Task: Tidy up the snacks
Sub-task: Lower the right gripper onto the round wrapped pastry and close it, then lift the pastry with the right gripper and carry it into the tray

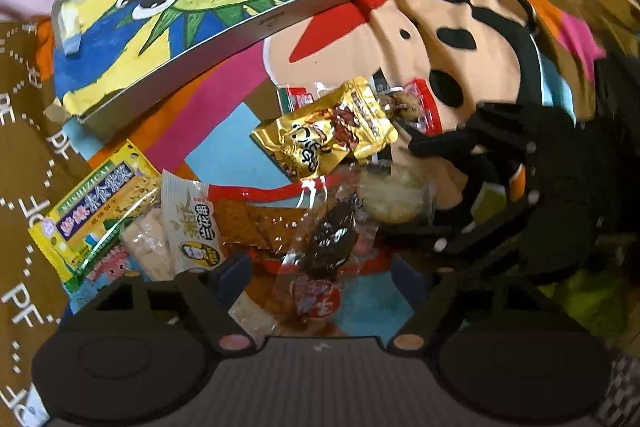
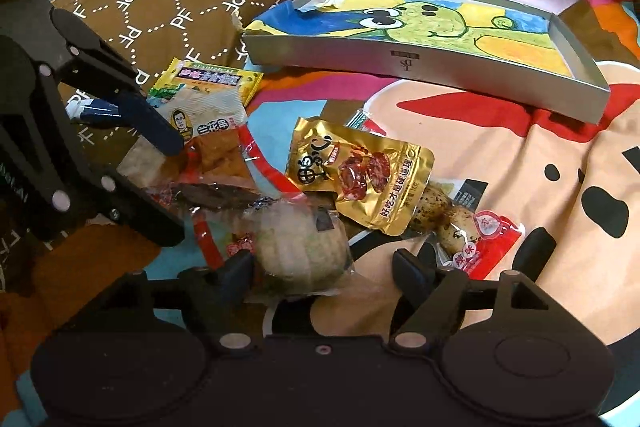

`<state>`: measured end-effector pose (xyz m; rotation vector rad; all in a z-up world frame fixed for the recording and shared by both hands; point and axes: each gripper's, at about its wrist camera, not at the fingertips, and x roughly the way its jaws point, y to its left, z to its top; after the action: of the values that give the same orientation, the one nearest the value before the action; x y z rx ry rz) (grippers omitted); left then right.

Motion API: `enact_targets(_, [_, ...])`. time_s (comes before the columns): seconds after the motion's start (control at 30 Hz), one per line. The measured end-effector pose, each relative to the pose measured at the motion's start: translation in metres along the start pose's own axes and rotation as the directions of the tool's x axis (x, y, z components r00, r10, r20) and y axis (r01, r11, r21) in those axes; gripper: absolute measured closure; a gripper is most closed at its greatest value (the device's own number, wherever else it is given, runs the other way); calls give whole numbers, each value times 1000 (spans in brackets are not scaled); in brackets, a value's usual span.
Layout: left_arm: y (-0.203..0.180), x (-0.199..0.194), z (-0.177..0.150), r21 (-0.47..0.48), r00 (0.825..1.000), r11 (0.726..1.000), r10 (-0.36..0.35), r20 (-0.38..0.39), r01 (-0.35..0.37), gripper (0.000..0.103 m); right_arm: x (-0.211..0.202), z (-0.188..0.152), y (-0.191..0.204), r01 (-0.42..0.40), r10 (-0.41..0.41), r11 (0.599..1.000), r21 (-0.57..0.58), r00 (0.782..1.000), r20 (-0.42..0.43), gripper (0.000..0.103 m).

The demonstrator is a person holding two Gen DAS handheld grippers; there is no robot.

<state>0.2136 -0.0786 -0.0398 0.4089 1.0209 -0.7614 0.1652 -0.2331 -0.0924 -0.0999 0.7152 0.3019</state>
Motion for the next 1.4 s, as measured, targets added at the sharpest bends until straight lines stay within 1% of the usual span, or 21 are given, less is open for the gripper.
enact_targets(0.07, [2, 2, 4, -29, 1000, 1000, 6, -2, -6, 20, 3, 1, 2, 0, 0, 1000, -3, 1000, 2, 24])
enact_targets(0.13, [3, 5, 7, -39, 1000, 999, 18, -21, -18, 22, 4, 2, 5, 4, -4, 1000, -17, 1000, 5, 26])
enact_targets(0.2, [4, 6, 7, -53, 999, 998, 26, -31, -28, 28, 3, 0, 9, 13, -13, 999, -31, 1000, 11, 37])
enact_targets(0.27, [5, 5, 3, -71, 999, 997, 19, -37, -21, 32, 0, -3, 12, 33, -32, 998, -47, 999, 25, 40])
enact_targets(0.33, [6, 5, -2, -78, 998, 997, 23, -50, -27, 39, -2, -5, 12, 33, -31, 999, -43, 999, 35, 43])
enact_targets(0.37, [6, 5, -4, -80, 998, 996, 28, -54, -32, 45, -3, -5, 12, 32, -30, 999, -37, 999, 39, 44])
enact_targets(0.47, [9, 1, -9, -126, 999, 992, 11, -40, -16, 46, -6, -6, 11, 27, -25, 999, -26, 998, 49, 48])
enact_targets(0.53, [10, 0, -10, -161, 999, 987, -5, -32, 0, 47, -9, -8, 11, 28, -27, 999, -23, 998, 54, 48])
enact_targets(0.6, [8, 1, -9, -169, 999, 986, -8, -33, 2, 48, -10, -9, 10, 27, -26, 1000, -16, 998, 55, 48])
enact_targets(0.7, [1, 4, -9, -168, 999, 986, 19, -36, -25, 48, -13, -11, 8, 30, -30, 1000, -2, 997, 65, 49])
enact_targets(0.77, [-4, 4, -10, -185, 999, 981, 45, -30, -50, 49, -15, -12, 7, 38, -39, 999, 5, 997, 74, 50])
enact_targets(0.8, [-8, 3, -11, -194, 998, 979, 64, -23, -67, 49, -16, -13, 7, 42, -43, 999, 9, 996, 78, 53])
enact_targets(0.93, [-23, -1, -22, -257, 992, 960, 123, 19, -114, 50, -26, -19, 7, 60, -62, 998, 23, 994, 93, 53])
enact_targets(1.07, [-41, -3, -41, -315, 977, 937, 191, 92, -154, 50, -37, -25, 12, 84, -83, 996, 2, 993, 88, 53])
enact_targets(1.23, [-58, -16, -65, -391, 958, 911, 215, 187, -128, 50, -60, -34, 19, 133, -132, 991, -6, 986, 98, 53])
enact_targets(1.3, [-58, -19, -76, -427, 958, 900, 198, 208, -94, 50, -67, -38, 23, 144, -143, 990, -7, 985, 92, 53])
enact_targets(1.4, [-56, -19, -83, -445, 962, 891, 193, 194, -89, 50, -76, -46, 32, 151, -150, 989, -8, 985, 86, 53])
